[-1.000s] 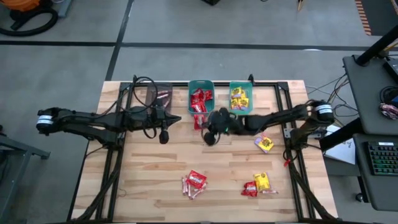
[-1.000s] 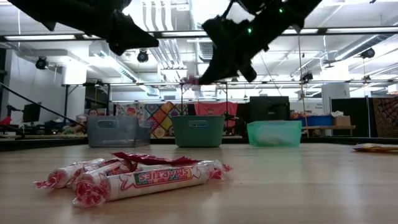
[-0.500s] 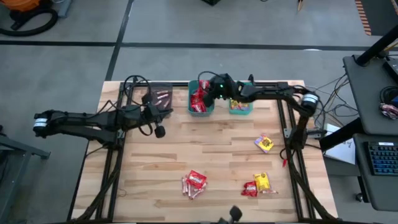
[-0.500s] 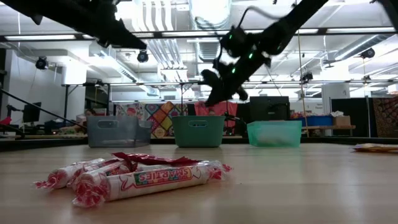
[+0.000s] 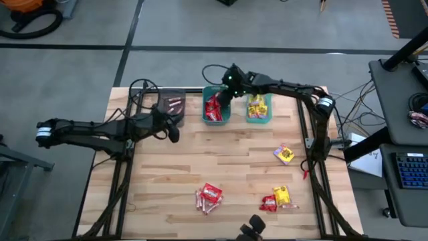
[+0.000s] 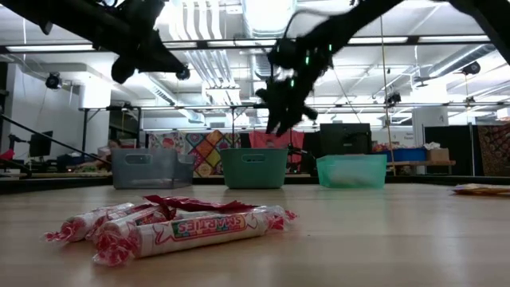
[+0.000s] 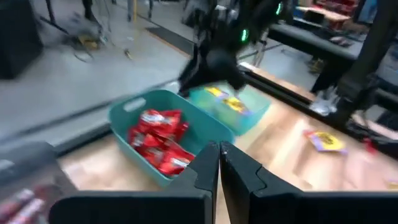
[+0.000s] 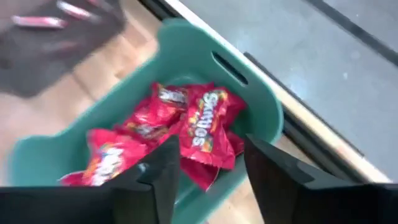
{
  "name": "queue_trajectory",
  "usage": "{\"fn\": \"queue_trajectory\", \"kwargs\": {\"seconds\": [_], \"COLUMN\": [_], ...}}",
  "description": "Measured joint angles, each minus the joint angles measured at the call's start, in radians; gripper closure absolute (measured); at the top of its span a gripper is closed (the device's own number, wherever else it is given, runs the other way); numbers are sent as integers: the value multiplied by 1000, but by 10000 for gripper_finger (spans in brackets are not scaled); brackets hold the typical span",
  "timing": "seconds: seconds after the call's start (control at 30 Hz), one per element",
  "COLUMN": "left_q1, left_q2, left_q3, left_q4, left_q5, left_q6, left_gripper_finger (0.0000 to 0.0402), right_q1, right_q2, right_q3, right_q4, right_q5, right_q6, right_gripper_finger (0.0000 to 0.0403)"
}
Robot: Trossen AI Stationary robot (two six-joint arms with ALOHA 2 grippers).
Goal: Sort candy
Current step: Put the middle left red candy on the dark green bin, then put the white candy on the black bin
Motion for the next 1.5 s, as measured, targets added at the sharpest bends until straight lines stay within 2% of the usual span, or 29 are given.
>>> {"fn": "queue_trajectory", "kwargs": {"seconds": [0.13,0.27,0.47,0.63,0.73,0.9,1.0,1.13,1.3,1.37,1.5], "left_q1": [-8,-78,-280,-463,-549,-623,-645,-650,-656,-655,-655], "left_q2": [30,114,286,412,507,641,693,735,806,847,919], "left_q3": [-1,-12,-18,-1,2,36,61,126,286,369,544], "left_q4": [-4,4,273,325,367,416,399,271,-24,-165,-407], "left_q5": [134,227,228,228,217,197,197,208,292,310,317], "left_q6": [1,-29,-78,-48,-45,-96,-196,-503,-817,-878,-884], "left_gripper_finger": [402,402,402,402,402,399,385,360,327,314,288], "right_q1": [42,156,371,574,666,744,750,750,750,750,750], "right_q2": [-88,-192,-414,-561,-618,-642,-643,-638,-638,-638,-638], "right_q3": [17,-67,-257,-452,-568,-696,-734,-756,-757,-757,-757], "right_q4": [-87,-104,-79,8,103,204,234,253,270,279,292], "right_q5": [-22,-92,-94,-104,-57,-23,-16,-17,-16,-12,11], "right_q6": [-81,-173,-1,119,176,248,267,274,257,242,212], "right_gripper_finger": [213,210,222,229,230,230,229,230,230,232,232]}}
